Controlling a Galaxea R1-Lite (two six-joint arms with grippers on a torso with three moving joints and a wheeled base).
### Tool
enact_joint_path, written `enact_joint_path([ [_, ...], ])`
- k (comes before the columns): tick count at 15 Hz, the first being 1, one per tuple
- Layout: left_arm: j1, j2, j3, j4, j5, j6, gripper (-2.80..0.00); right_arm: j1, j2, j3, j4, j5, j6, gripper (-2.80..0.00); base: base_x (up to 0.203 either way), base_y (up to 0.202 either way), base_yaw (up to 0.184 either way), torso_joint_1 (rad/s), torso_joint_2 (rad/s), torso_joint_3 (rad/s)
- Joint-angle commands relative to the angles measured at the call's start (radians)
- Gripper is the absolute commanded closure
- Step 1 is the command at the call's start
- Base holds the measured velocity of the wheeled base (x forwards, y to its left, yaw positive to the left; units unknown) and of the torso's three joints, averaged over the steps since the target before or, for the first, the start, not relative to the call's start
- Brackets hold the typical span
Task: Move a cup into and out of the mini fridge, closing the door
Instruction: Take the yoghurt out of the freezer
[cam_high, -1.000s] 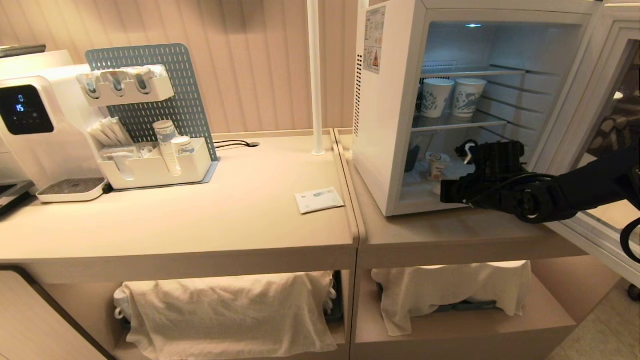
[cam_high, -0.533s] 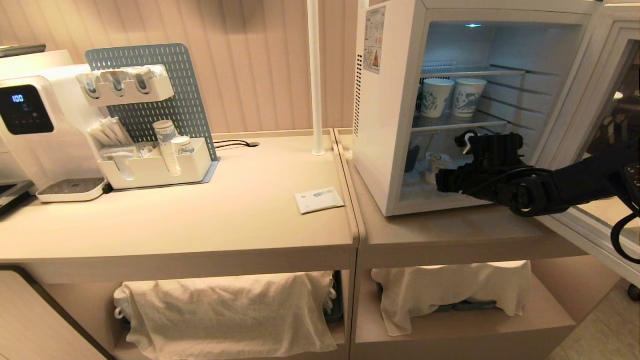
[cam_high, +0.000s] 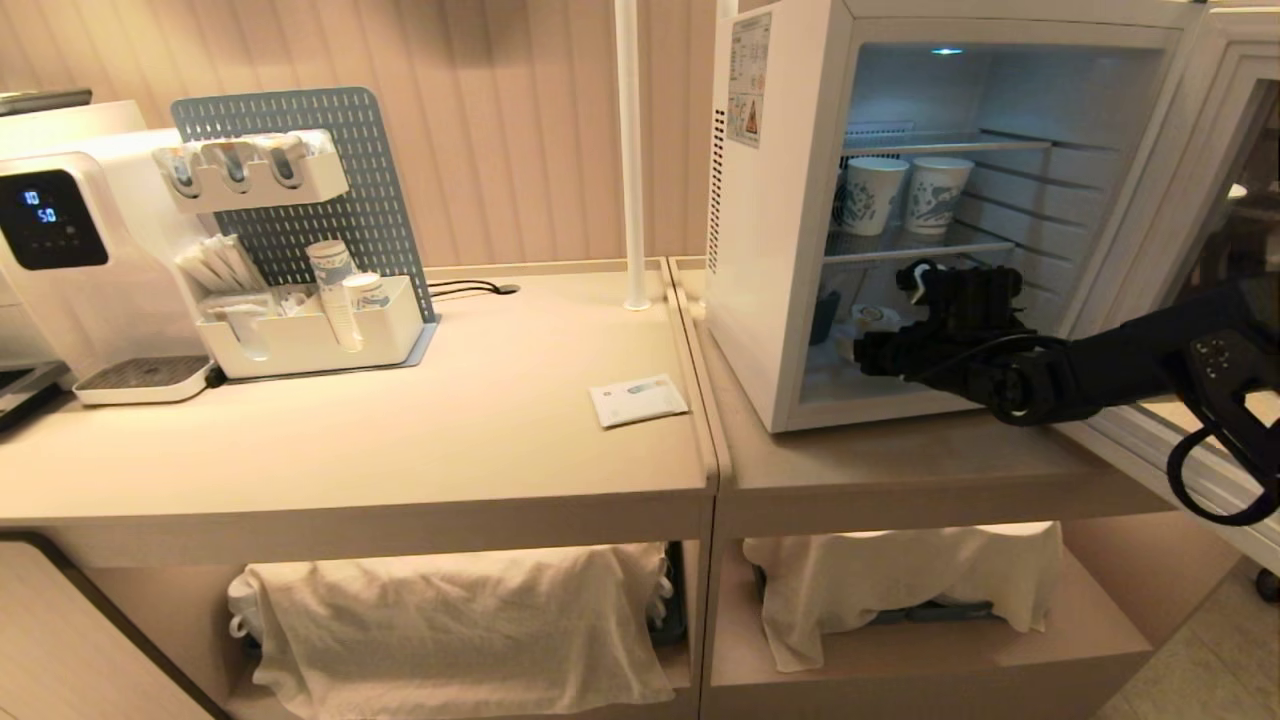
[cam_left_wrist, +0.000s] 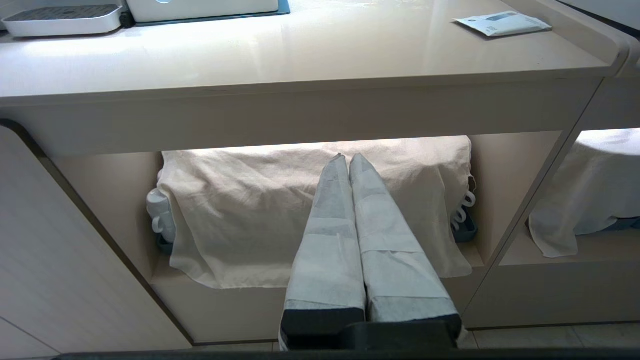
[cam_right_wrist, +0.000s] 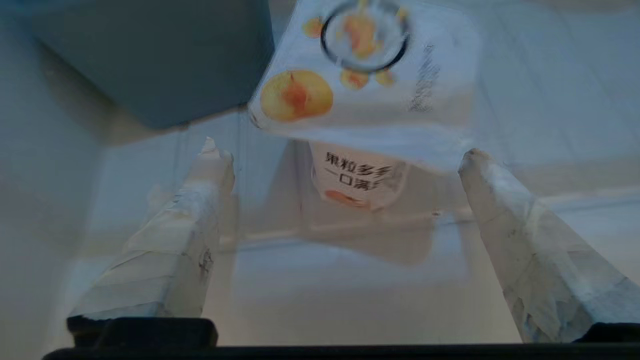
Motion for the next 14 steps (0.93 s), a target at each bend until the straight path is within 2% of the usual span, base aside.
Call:
enact_joint_path([
  [1,0.000,0.000,0.000,0.000,0.001,0.000,0.00,0.000,0.042,-0.018,-0.003,0.000,0.000,-2.80,0.000,0.000,0.000,0.000,0.00,0.000],
  [14,0.000,0.000,0.000,0.000,0.000,0.000,0.00,0.000,0.118,-0.107,-0.042,0.001,-0.004,-2.80,0.000,0.000,0.000,0.000,0.00,0.000],
])
